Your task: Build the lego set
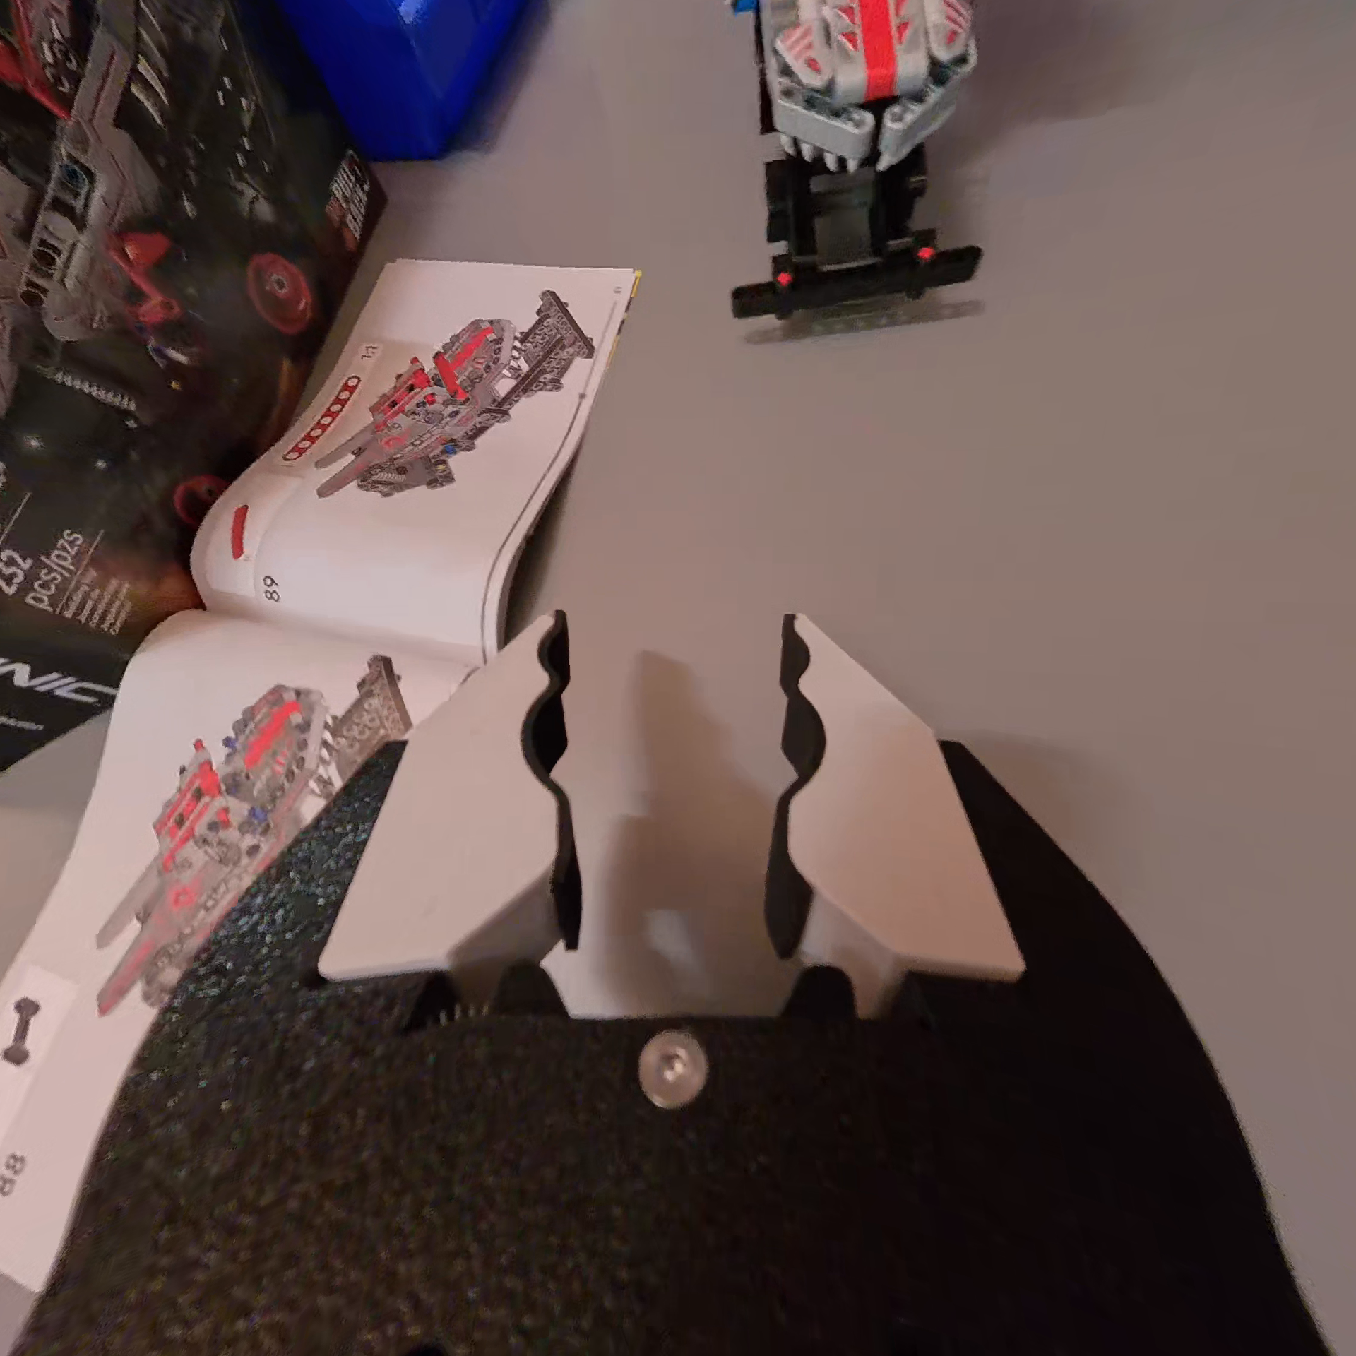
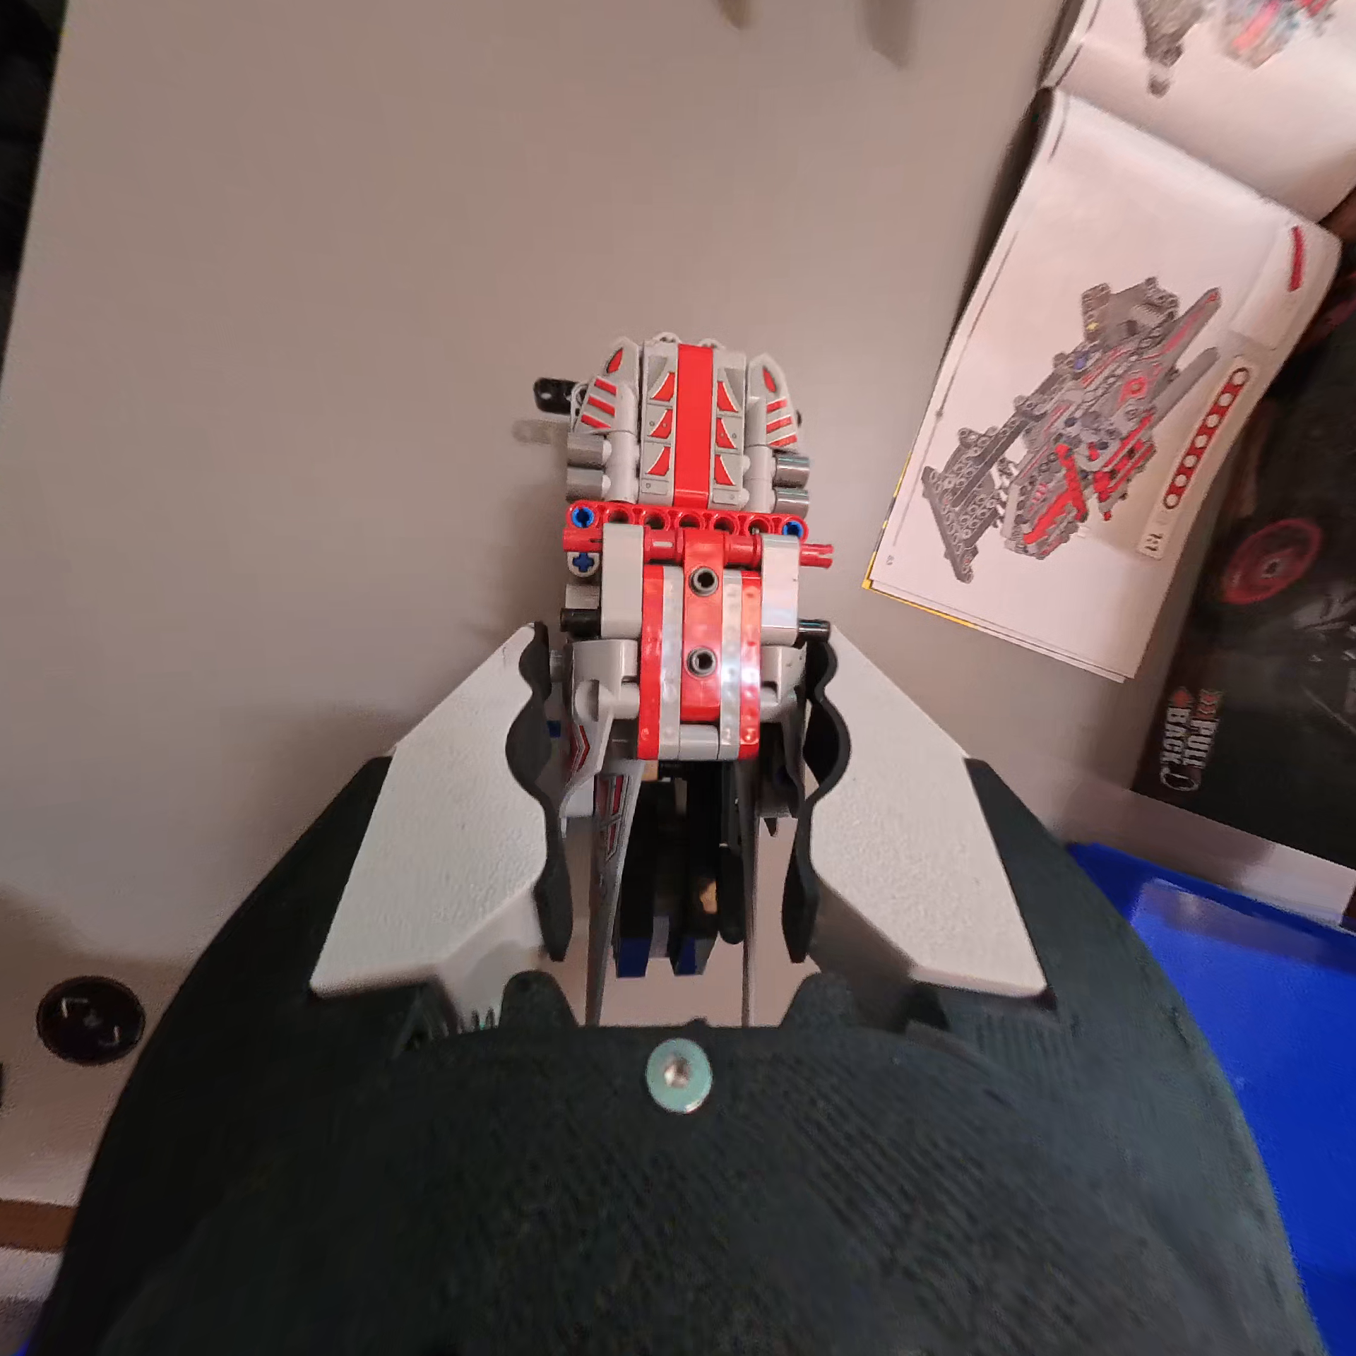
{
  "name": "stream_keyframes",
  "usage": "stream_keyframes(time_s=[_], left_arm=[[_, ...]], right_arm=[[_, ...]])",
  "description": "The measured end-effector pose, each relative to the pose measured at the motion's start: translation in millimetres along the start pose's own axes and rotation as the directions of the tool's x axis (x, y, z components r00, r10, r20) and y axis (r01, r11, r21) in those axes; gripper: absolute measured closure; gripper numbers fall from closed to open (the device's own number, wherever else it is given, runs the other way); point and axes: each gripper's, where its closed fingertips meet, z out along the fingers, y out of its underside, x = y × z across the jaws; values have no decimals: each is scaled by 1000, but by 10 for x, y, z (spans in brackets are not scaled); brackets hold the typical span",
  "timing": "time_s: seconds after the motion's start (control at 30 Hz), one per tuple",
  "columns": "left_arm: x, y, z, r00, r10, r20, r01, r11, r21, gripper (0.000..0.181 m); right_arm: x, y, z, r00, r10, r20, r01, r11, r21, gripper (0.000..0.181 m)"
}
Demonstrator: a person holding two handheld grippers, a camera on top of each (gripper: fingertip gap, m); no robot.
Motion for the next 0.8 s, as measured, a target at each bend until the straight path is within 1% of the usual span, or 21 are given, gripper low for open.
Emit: stream_keyframes(time_s=[0.03, 0.1, 0.27, 0.33, 0.37, 0.43, 0.5, 0.53, 0.57, 0.6, 0.63, 0.67, 0.73, 0.77, 0.8], left_arm=[[-27, -5, 45, 1000, -7, -4, 7, 1000, -18, 125], [-63, -10, 112, 1000, -14, -14, 14, 999, -50, 123], [-258, -94, 149, 998, 11, 55, -7, 998, -62, 122], [-348, -115, 140, 996, 14, 87, -9, 998, -63, 120], [-390, -129, 139, 995, 15, 98, -9, 998, -58, 120], [-482, -153, 162, 992, 11, 127, -5, 998, -55, 119], [-495, -178, 243, 994, 5, 110, 1, 999, -53, 119], [-509, -179, 294, 994, 5, 110, 2, 998, -60, 119], [-527, -176, 346, 993, 12, 116, -4, 998, -70, 119], [-525, -165, 398, 993, 27, 113, -18, 997, -82, 120], [-516, -145, 449, 993, 41, 107, -31, 995, -97, 120], [-513, -104, 494, 993, 52, 105, -38, 991, -125, 121], [-511, 18, 564, 993, 55, 101, -34, 980, -197, 122], [-494, 16, 587, 994, 48, 95, -29, 981, -191, 122], [-459, 4, 602, 996, 41, 80, -27, 984, -176, 123]], right_arm=[[-9, 26, 19, 1000, -6, 17, 6, 1000, -15, 112], [-17, 109, 54, 999, -20, 45, 22, 998, -61, 112], [84, 285, 49, 998, -55, 33, 60, 977, -203, 111], [173, 367, 0, 996, -89, -17, 80, 950, -302, 99], [169, 416, -39, 993, -115, -7, 105, 930, -352, 104], [176, 384, -58, 988, -154, -12, 140, 924, -355, 110], [138, 421, -39, 992, -122, 16, 119, 920, -373, 109], [105, 440, -38, 993, -108, 44, 116, 915, -385, 115], [107, 443, -37, 991, -123, 52, 133, 910, -394, 117], [122, 455, -44, 983, -175, 60, 184, 893, -410, 117], [156, 486, -56, 963, -259, 68, 262, 856, -445, 117], [215, 538, -83, 936, -343, 77, 334, 797, -503, 117], [370, 667, -154, 860, -496, 116, 449, 630, -634, 117], [420, 700, -178, 816, -559, 146, 500, 556, -664, 117], [440, 709, -186, 788, -593, 166, 531, 518, -671, 117]])
